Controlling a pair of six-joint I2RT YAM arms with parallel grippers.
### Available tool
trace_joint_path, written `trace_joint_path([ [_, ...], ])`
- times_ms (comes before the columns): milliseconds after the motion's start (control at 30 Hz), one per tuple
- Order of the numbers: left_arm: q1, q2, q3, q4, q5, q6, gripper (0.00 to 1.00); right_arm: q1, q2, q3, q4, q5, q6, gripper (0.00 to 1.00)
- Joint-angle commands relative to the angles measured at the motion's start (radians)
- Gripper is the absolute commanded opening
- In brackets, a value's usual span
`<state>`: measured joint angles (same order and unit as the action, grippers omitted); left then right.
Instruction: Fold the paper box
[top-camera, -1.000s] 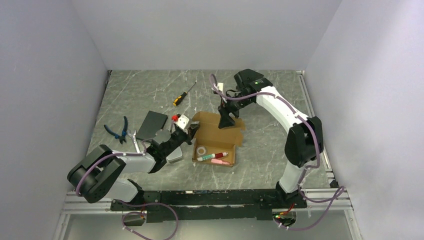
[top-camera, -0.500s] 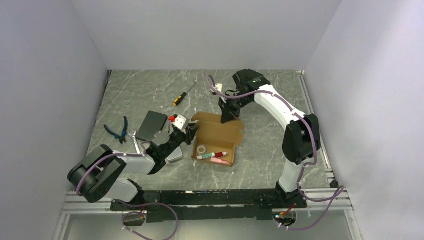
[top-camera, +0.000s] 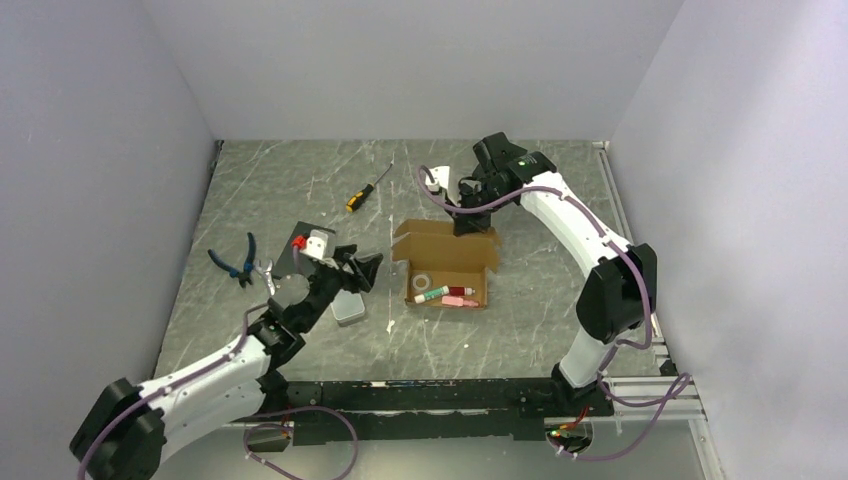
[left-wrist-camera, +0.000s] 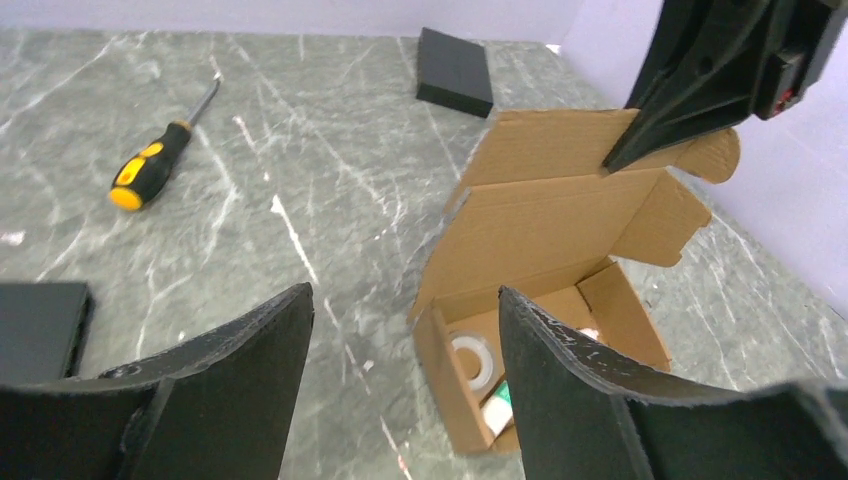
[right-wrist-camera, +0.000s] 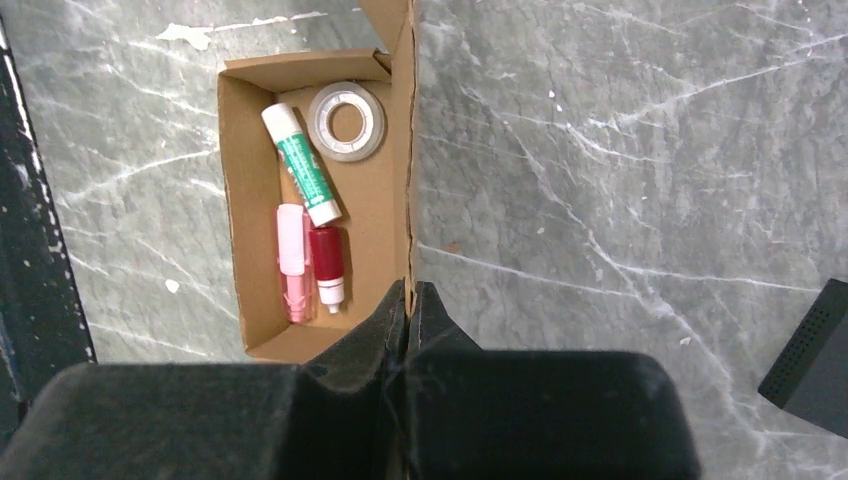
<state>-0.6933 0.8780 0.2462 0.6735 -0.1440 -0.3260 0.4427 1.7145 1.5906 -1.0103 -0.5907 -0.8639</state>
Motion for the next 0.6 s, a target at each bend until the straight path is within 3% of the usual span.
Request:
trace_joint_path([
  [0, 0.000, -0.088, -0.009, -0.268, -0.119, -0.083, 0.73, 0.012, -0.036, 0.044, -0.043, 0.024, -0.100, 0.00],
  [133, 0.004, -0.057, -0.011, -0.276, -0.134, -0.097, 0.72, 0.027, -0.039, 0.027, -0.043, 0.019, -0.126, 0.00],
  [333, 0.020, 0.158, 0.085, -0.241, -0.141, -0.124, 0.67, 0.045, -0.063, -0.007, -0.028, 0.020, -0.138, 0.00],
  [567, 0.085, 0.349, 0.130, -0.091, -0.065, -0.179, 0.61, 0.051, -0.072, -0.016, -0.028, 0.022, -0.136, 0.00],
])
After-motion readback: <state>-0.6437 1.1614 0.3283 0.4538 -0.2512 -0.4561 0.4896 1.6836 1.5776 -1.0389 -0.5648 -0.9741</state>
